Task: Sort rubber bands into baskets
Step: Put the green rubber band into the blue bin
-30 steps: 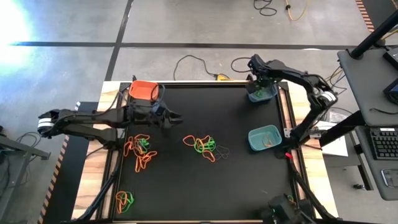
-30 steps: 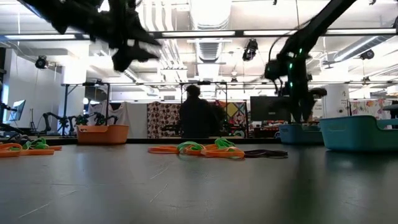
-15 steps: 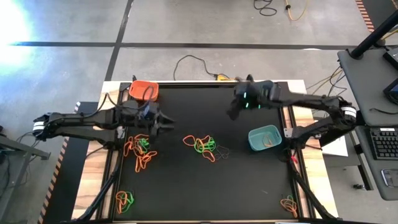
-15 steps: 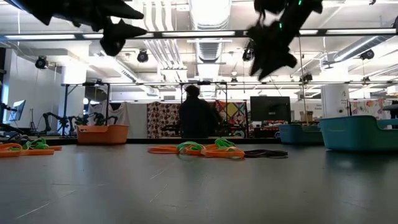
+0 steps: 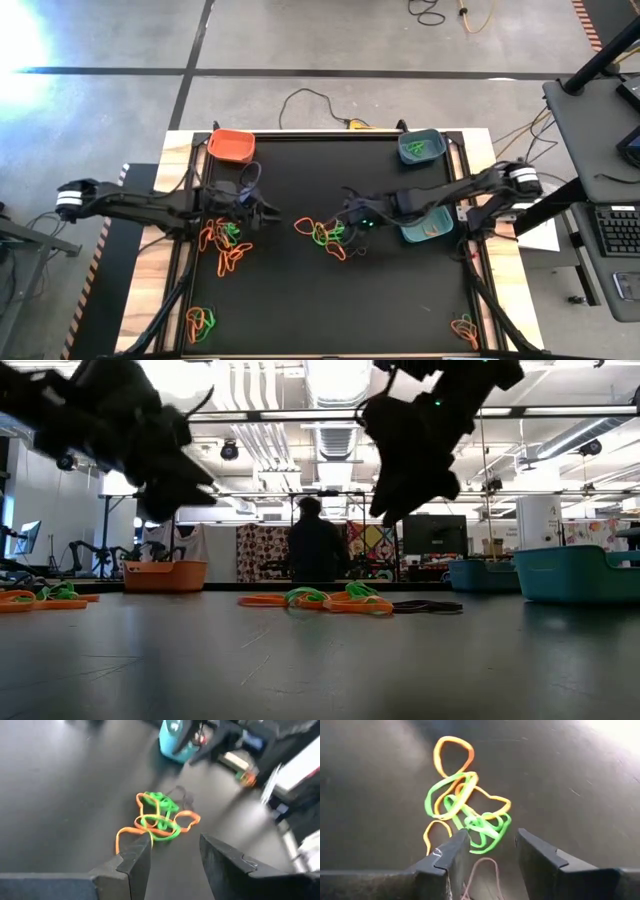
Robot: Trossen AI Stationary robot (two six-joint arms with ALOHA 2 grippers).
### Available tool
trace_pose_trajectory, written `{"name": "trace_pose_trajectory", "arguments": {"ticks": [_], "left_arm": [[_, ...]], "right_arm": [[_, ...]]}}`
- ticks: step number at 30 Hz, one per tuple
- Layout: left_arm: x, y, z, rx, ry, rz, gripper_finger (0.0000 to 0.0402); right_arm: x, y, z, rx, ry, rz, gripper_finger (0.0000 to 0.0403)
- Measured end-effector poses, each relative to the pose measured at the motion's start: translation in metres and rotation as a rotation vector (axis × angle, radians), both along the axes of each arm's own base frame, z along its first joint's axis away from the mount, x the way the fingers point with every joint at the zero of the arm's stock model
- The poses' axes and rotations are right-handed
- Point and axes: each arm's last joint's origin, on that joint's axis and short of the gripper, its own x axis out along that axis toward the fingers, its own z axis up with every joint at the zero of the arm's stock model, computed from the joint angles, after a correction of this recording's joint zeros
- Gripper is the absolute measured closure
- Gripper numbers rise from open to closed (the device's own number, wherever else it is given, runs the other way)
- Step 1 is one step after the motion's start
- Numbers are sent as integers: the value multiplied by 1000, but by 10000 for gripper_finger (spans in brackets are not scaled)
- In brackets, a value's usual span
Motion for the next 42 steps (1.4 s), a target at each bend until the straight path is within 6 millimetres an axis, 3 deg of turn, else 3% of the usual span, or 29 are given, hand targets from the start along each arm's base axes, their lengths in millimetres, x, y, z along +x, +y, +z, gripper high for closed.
{"name": "trace_pose_trajectory", "arguments": {"ticks": [3,7,18,25,28,33,36,42], "left_arm": [[-3,-2,-12,-53,-81,13,248],[-7,-3,-25,-91,-50,21,248],[-3,-4,-41,-77,49,11,248],[-2,-4,-46,-58,74,5,248],[-2,-4,-47,-53,80,3,248],[0,-3,-48,-28,78,1,248],[1,-3,-49,-24,71,12,248],[7,-2,-47,-25,14,19,248]], "right_arm": [[13,1,-18,-41,64,63,262],[26,1,-42,-60,148,117,271],[42,1,-65,-94,206,175,298],[41,-2,-66,-72,209,132,370],[41,-3,-56,-32,170,62,389],[36,-4,-19,-27,105,60,394],[23,-11,10,-29,104,35,394],[-17,-40,78,-37,45,-176,394]]}}
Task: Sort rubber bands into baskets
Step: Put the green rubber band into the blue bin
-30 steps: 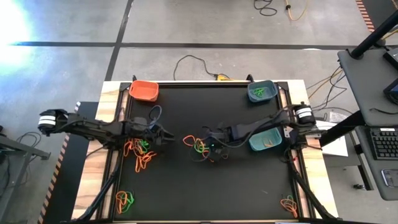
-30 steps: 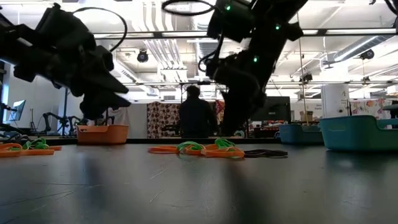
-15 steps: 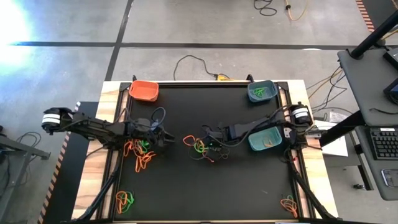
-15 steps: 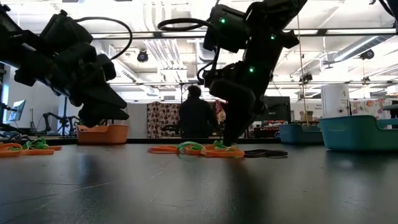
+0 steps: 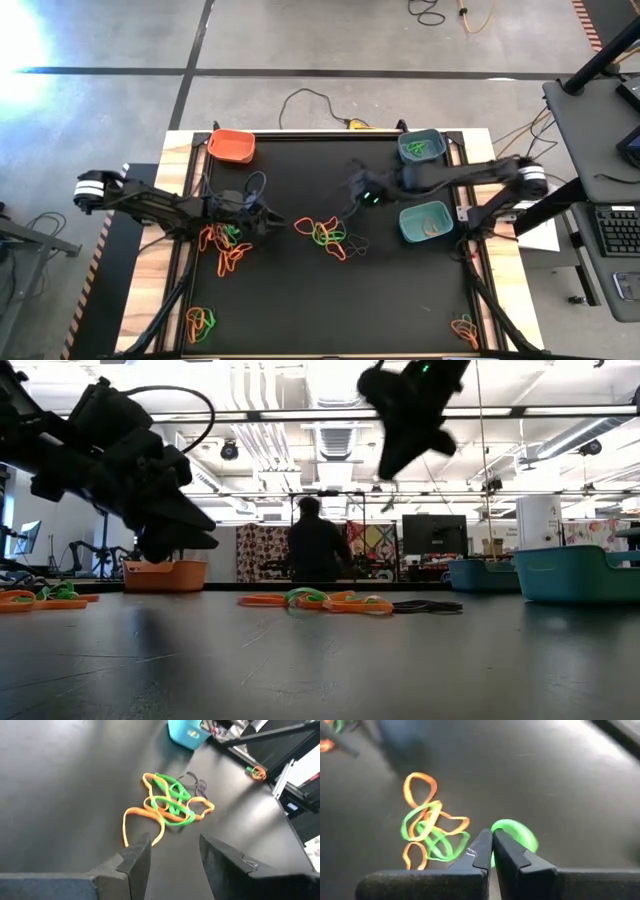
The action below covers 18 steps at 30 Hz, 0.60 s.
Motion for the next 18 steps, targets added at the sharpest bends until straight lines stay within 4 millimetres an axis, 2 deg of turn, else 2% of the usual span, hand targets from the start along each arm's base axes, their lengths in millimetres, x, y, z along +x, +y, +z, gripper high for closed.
{"name": "trace_pose_trajectory", "arguments": {"ticks": [3,7,10,13,18], "left_arm": [[6,1,1,7,-35,17,248],[16,3,3,-1,-58,42,248],[27,2,5,-54,-54,-41,248],[39,0,7,-89,-57,-117,249],[53,5,1,-106,20,-93,258]], "right_arm": [[-28,-27,16,14,29,-151,394],[-64,-75,13,-15,161,-360,394],[-84,-112,14,-34,197,-472,394],[-102,-148,7,-39,254,-580,394],[-128,-196,-14,0,381,-661,394]]}}
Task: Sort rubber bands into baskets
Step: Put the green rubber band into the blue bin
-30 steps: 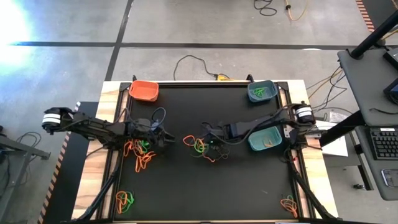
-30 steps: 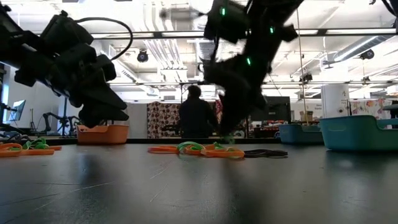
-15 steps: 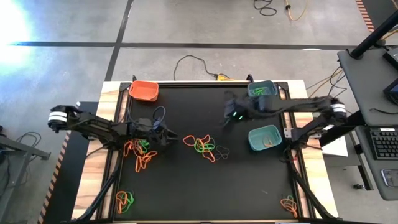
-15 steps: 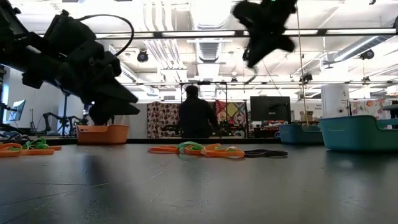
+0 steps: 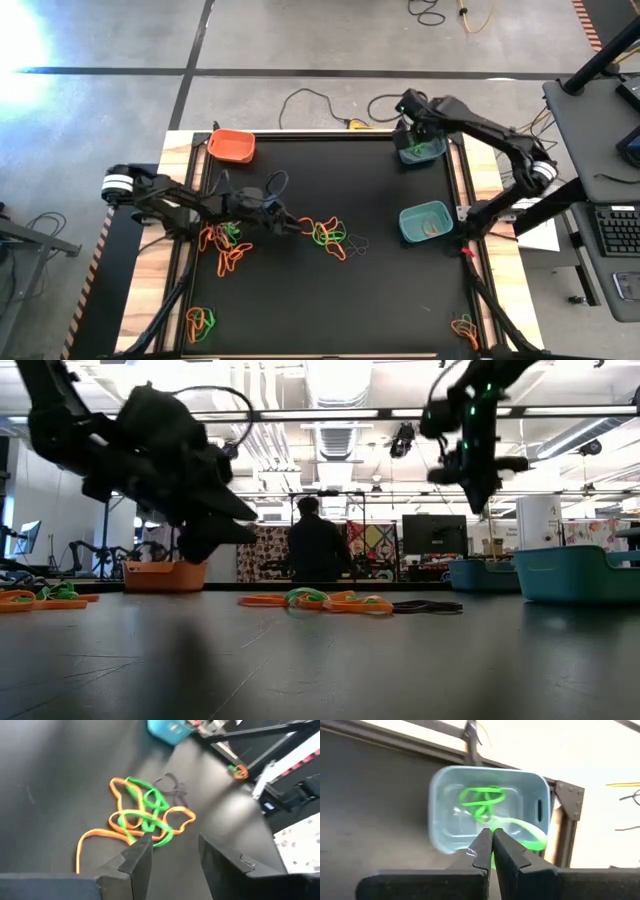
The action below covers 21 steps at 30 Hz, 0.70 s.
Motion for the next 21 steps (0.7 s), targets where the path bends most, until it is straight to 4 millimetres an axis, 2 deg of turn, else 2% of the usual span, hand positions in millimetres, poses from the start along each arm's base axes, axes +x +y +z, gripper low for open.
{"name": "trace_pose_trajectory", "arguments": {"ticks": [4,11,17,21], "left_arm": [[0,1,-8,-76,105,35,271],[-5,1,-9,-182,106,121,284],[-2,2,-6,-216,107,158,286],[4,0,8,-358,78,122,286]], "right_arm": [[-7,-25,-22,60,81,22,394],[-8,-54,-62,129,150,55,394],[-5,-59,-87,170,193,109,394],[-10,-55,-93,179,278,134,385]]}}
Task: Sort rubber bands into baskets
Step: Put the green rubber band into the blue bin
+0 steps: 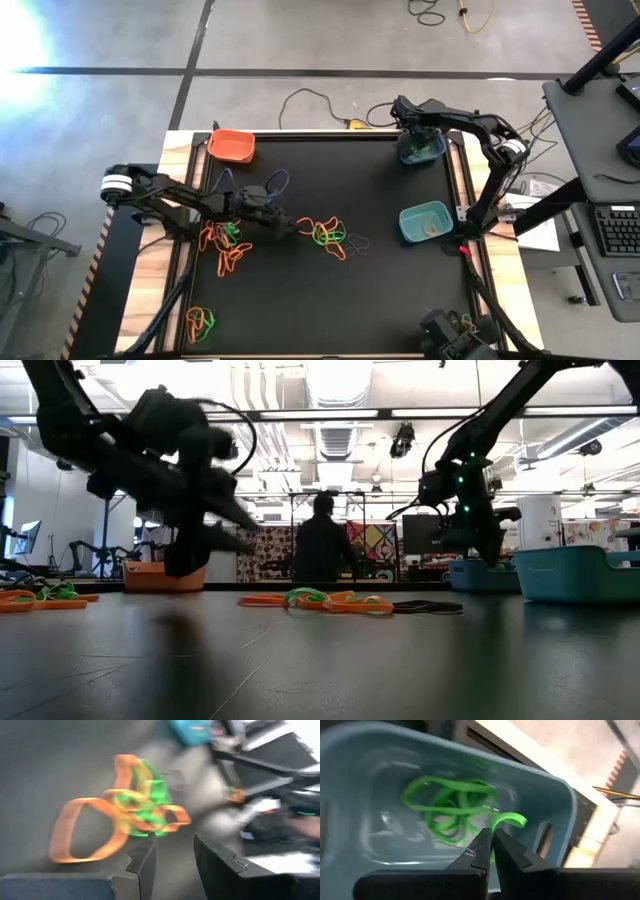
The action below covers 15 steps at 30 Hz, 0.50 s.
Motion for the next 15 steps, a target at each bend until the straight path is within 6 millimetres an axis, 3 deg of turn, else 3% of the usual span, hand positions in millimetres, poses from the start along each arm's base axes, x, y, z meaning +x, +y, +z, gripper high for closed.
{"name": "trace_pose_trajectory", "arguments": {"ticks": [4,9,12,15], "left_arm": [[5,-9,27,-3,-99,-133,286],[-1,-8,43,96,-18,-138,286],[-4,-8,56,160,53,-165,286],[-3,-9,67,289,51,-181,286]], "right_arm": [[-5,3,1,-1,16,-22,344],[0,20,25,-35,9,64,262],[22,59,56,-140,-102,218,228],[45,110,82,-175,-376,391,213]]}}
